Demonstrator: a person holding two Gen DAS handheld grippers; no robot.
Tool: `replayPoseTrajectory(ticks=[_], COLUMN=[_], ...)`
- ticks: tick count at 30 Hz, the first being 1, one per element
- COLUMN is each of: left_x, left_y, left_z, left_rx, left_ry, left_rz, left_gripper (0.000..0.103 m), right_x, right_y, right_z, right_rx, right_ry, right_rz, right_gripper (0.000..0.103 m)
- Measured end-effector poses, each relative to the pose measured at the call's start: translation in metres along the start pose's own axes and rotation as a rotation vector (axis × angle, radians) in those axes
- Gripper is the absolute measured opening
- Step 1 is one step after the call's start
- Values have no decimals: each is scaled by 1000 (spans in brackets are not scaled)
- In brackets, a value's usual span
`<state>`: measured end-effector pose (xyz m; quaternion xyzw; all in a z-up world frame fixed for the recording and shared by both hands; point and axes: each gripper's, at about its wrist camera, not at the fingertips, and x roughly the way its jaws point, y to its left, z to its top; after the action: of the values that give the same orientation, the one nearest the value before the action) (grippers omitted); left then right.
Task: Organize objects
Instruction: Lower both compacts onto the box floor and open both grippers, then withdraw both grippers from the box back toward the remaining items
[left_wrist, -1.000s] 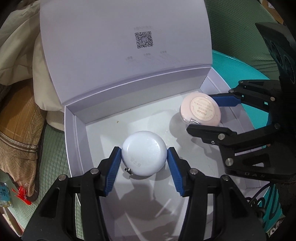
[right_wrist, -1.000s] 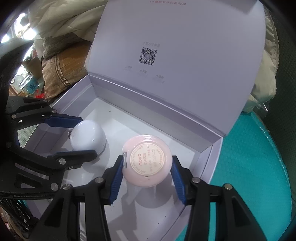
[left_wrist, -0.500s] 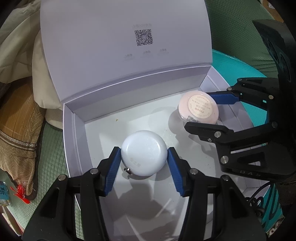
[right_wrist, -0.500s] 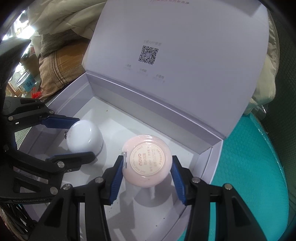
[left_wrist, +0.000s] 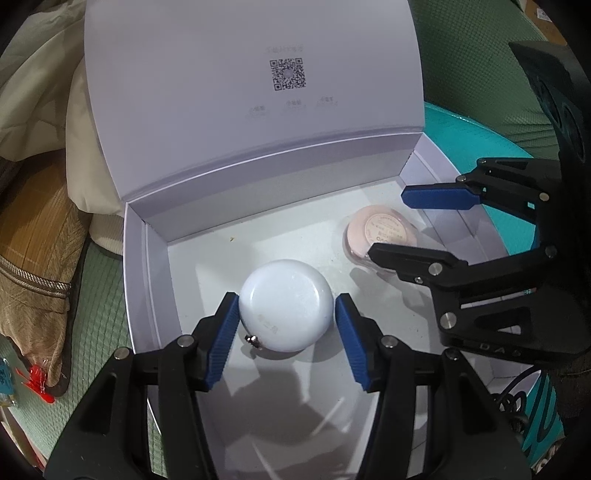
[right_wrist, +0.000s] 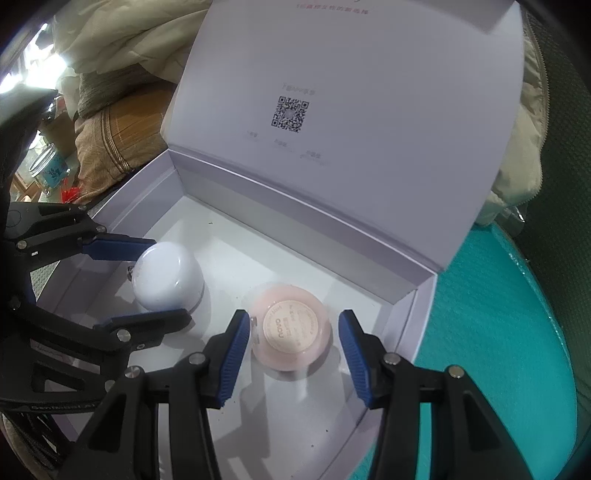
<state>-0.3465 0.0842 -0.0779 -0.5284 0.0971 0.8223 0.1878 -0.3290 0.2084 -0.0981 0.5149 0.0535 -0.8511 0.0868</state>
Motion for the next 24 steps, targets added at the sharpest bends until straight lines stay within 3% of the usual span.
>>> replayPoseTrajectory(ticks=[10, 17, 24], left_x=[-7, -24, -47], left_y=[-9, -17, -25], left_z=[-4, -4, -7], left_rx=[-21, -39, -46], left_ry=[7, -49, -78], left_rz=[1, 8, 13], left_gripper=[55, 63, 63], right_x=[-22, -42, -65], right_y=[0, -3, -1], right_z=[-5, -11, -14], right_rx=[3, 3, 13], right_ry=[-15, -25, -52], right_rz=[-24, -42, -43], right_gripper=[51, 51, 51])
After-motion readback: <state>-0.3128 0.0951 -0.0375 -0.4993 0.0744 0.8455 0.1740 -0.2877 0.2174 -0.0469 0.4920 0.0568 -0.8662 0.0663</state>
